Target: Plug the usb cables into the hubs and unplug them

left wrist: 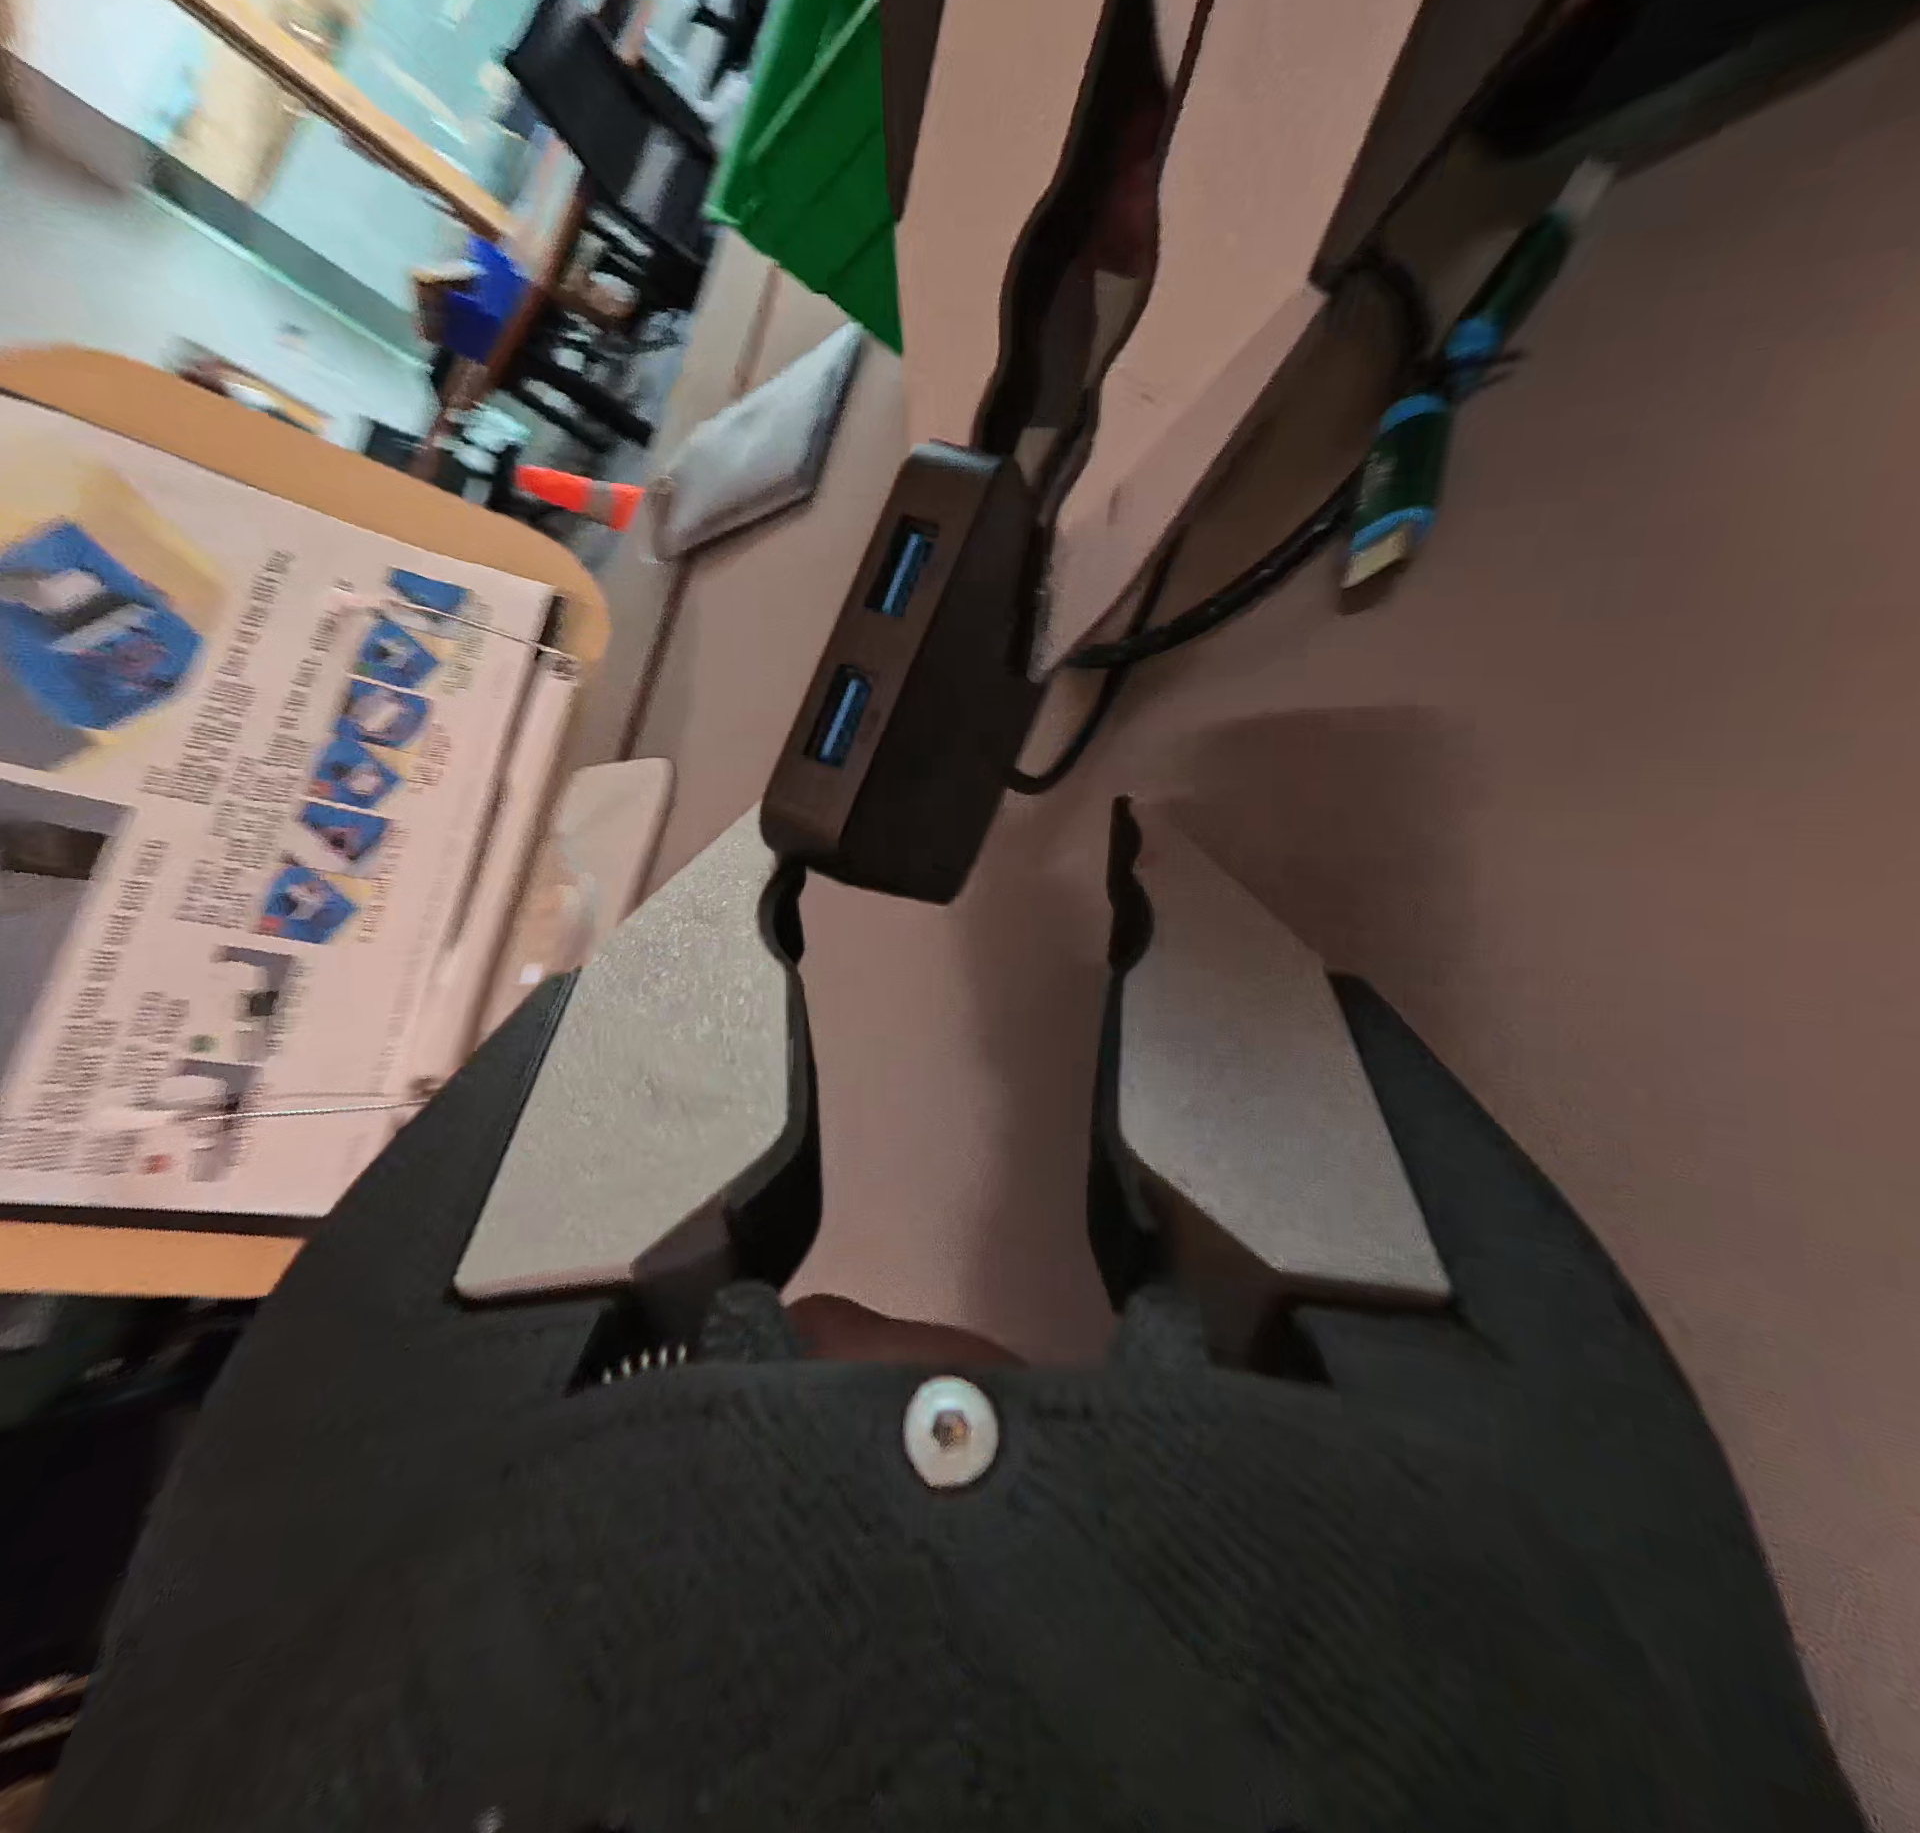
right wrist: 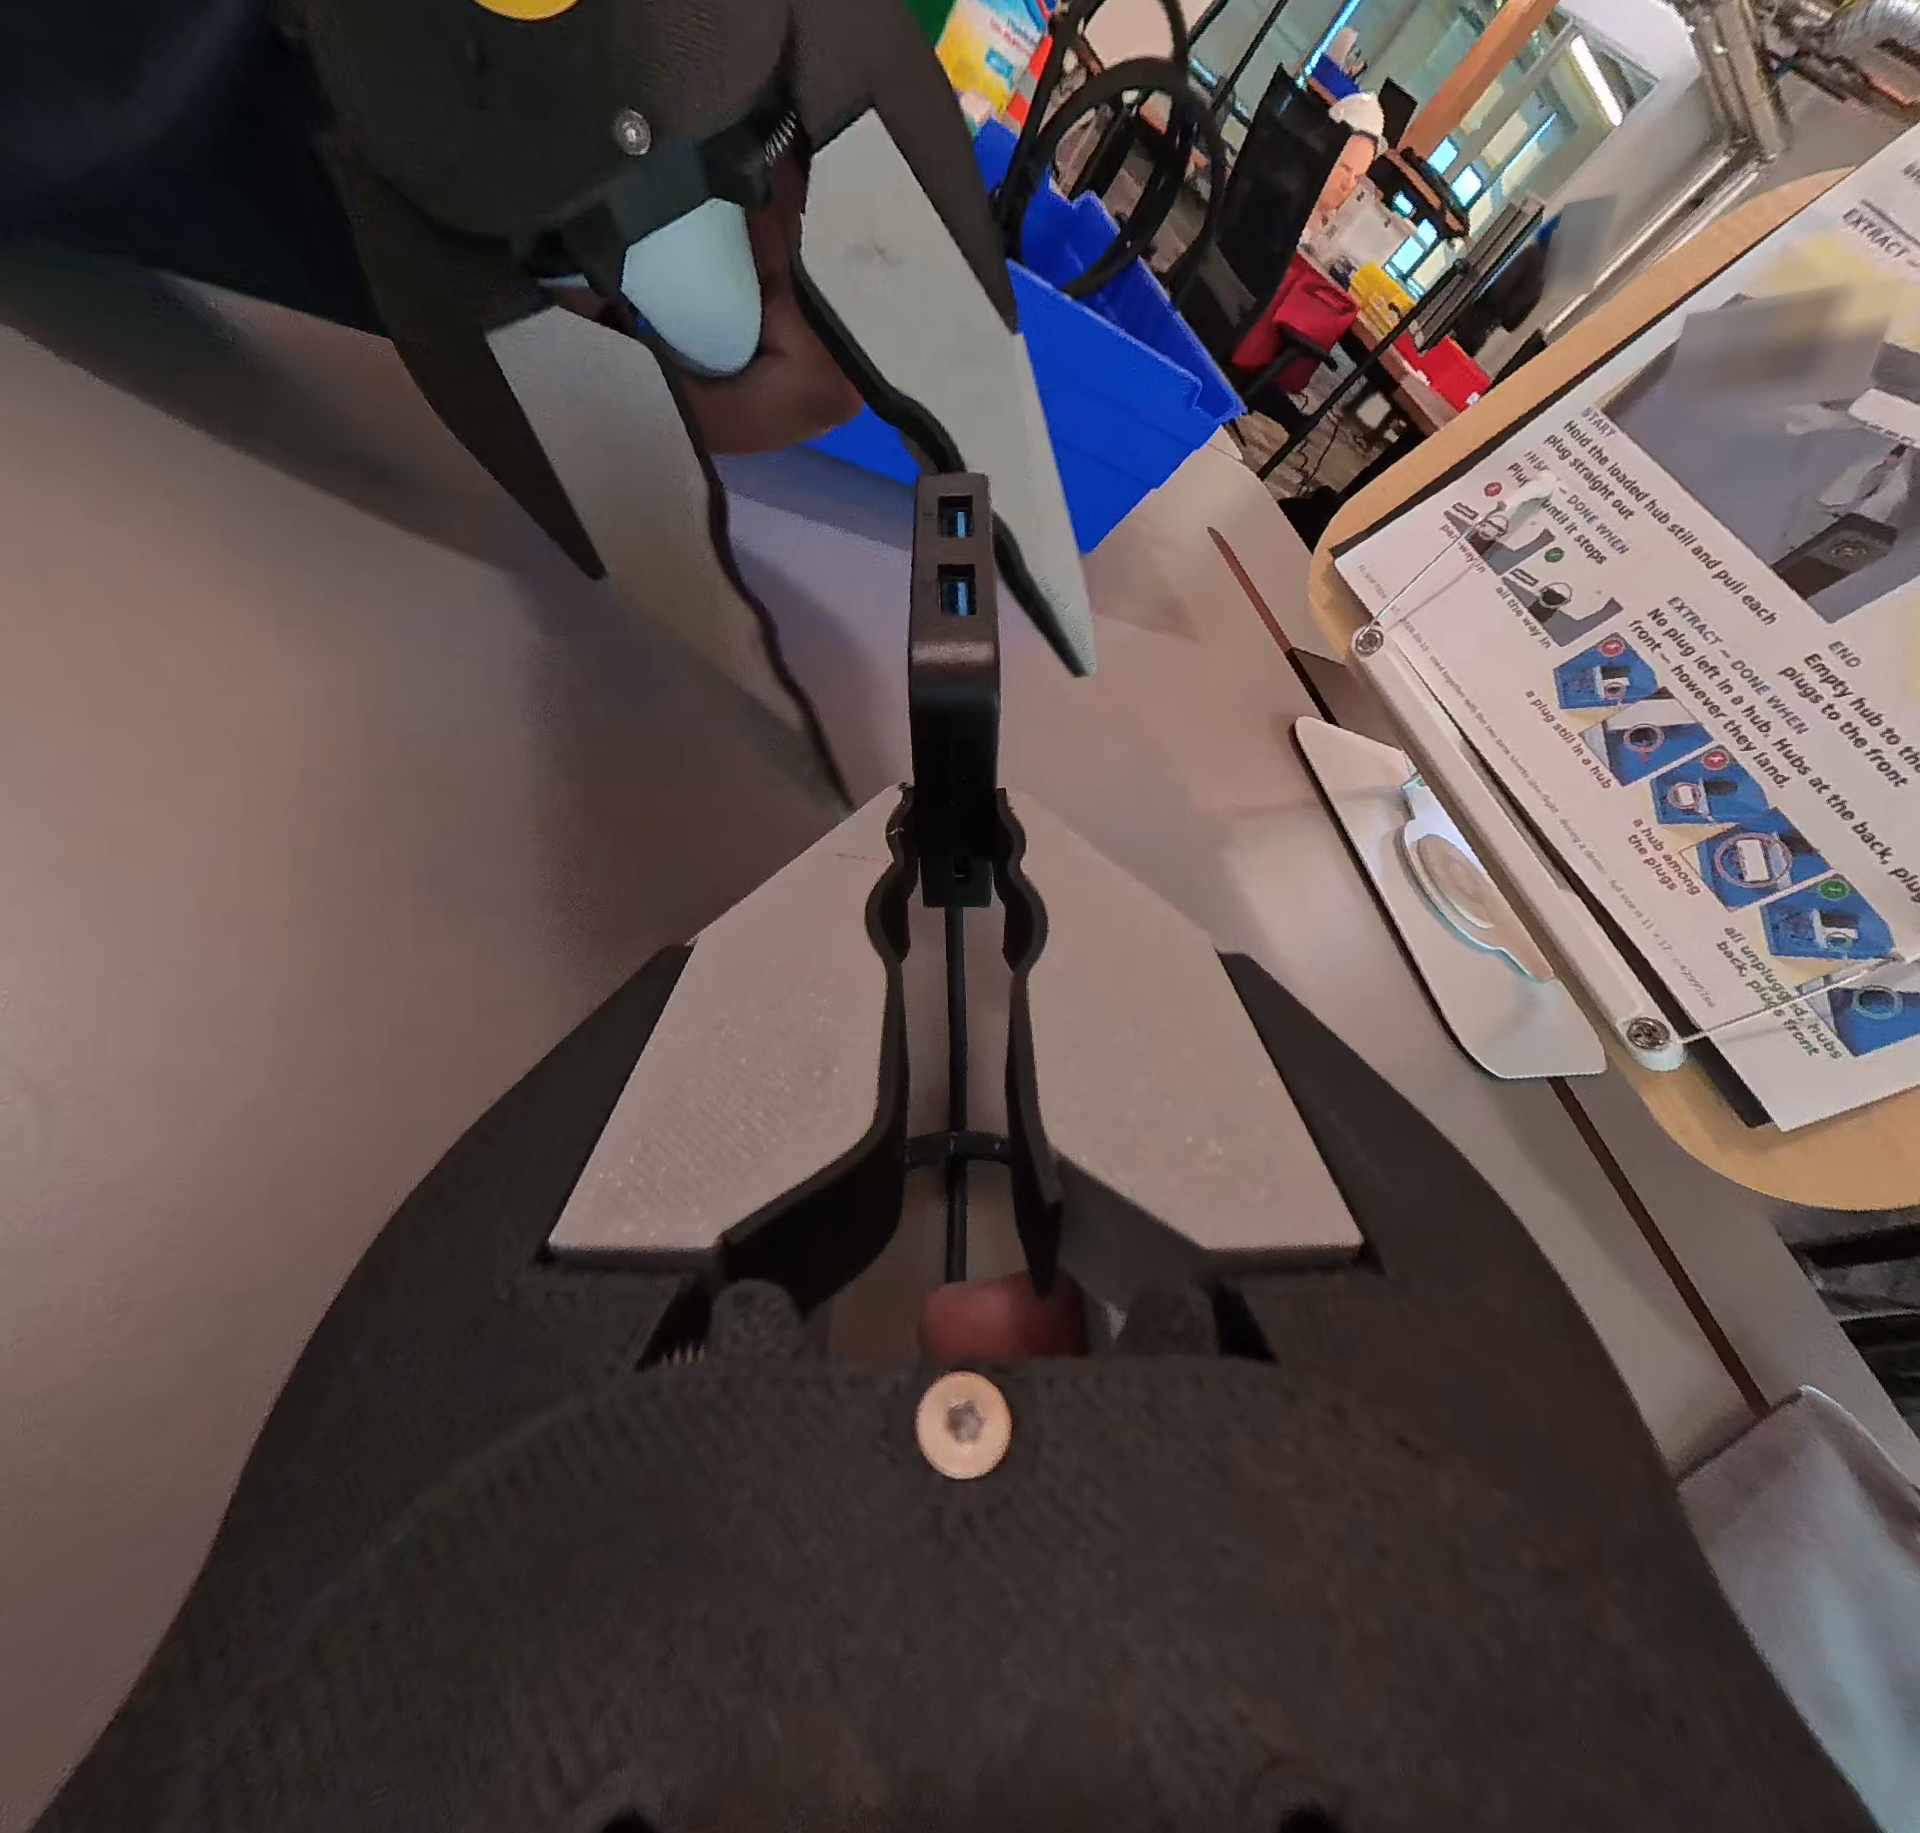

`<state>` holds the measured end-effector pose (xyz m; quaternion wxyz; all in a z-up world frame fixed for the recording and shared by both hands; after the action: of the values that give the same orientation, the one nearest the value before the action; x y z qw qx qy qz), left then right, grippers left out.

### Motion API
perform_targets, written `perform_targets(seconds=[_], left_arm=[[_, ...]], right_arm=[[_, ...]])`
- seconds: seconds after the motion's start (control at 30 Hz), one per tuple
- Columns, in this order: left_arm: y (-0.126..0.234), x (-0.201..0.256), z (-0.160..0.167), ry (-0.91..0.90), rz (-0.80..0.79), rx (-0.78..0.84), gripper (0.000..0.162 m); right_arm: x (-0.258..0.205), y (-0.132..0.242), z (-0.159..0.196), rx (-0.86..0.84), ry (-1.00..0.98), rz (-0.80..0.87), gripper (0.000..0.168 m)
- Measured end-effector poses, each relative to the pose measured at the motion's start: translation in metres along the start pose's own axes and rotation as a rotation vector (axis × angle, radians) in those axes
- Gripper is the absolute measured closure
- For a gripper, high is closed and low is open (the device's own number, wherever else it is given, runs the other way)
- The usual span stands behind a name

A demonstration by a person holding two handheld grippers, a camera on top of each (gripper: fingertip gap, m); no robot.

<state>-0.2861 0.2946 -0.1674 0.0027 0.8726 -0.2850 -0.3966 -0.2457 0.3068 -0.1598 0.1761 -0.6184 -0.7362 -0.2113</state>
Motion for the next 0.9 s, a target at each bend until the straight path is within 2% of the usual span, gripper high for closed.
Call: perform_targets(seconds=[0.1,0.2,0.37,0.4,0.47,0.5,0.73,0.9], left_arm=[[-0.006,-0.007,-0.003,-0.075,-0.095,0.065,0.122],[-0.008,0.0,-0.004,-0.007,-0.055,0.104,0.114],[-0.012,0.028,0.005,0.081,0.086,0.103,0.115],[-0.012,0.03,0.006,0.077,0.084,0.105,0.118],[-0.01,0.027,0.007,0.04,0.055,0.114,0.139],[-0.009,0.026,0.008,0.029,0.047,0.117,0.141],[-0.013,0.029,0.008,0.056,0.039,0.135,0.135],[-0.012,0.031,0.005,0.056,0.061,0.153,0.143]], right_arm=[[-0.001,0.001,0.006,-0.016,0.0,-0.006,0.158],[-0.003,0.002,0.008,-0.018,0.001,-0.03,0.158],[-0.018,-0.001,0.01,-0.021,0.079,-0.11,0.158],[-0.02,-0.001,0.012,-0.026,0.099,-0.118,0.158],[-0.023,-0.002,0.012,-0.025,0.121,-0.124,0.158],[-0.023,-0.003,0.013,-0.026,0.124,-0.122,0.158],[-0.026,-0.003,0.017,-0.048,0.12,-0.138,0.158],[-0.025,-0.002,0.015,-0.038,0.114,-0.133,0.157]])
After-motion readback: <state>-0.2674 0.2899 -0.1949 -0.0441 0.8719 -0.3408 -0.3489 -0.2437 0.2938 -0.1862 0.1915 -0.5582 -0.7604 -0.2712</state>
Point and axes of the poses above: each gripper's, where its closed fingertips meet, y back along the fingers, z out of its underside, x = y × z across the jaws, the point moved 2 cm from there along y, back along the fingers, and after that the axes turned 13 degrees about x, right-handed, at the moved point
